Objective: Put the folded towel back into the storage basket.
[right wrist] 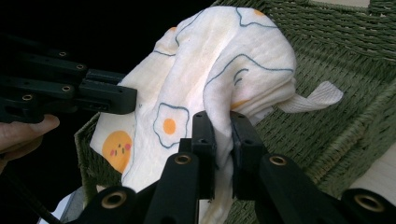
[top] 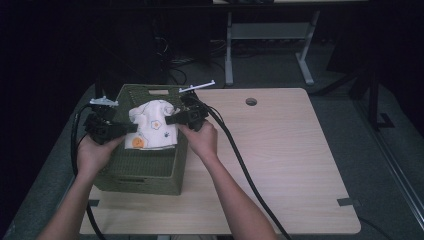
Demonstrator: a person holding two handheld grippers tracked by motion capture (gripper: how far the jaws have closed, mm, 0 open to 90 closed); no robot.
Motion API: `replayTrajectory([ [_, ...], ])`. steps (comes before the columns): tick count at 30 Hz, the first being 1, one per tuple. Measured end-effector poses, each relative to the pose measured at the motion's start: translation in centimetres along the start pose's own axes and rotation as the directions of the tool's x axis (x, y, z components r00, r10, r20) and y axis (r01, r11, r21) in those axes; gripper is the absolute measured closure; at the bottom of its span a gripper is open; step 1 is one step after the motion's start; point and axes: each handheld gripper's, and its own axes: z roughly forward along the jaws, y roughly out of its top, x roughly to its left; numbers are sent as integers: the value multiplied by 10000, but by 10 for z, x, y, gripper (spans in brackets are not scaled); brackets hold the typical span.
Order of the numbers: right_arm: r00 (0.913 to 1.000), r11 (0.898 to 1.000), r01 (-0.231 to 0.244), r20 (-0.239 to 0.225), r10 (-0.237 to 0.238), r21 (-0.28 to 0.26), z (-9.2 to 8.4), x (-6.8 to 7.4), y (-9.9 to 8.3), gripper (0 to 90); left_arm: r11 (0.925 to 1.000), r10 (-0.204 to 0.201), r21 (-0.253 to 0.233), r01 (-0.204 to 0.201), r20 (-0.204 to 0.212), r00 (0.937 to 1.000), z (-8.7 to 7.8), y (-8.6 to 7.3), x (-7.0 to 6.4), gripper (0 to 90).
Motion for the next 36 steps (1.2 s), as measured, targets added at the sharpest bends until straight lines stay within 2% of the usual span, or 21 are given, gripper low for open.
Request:
replayTrajectory([
  [36,9999,9999,-114,52,113,130,32,4,-8,817,9981,-302,517,321,-368,9989,11,-17,19,824],
])
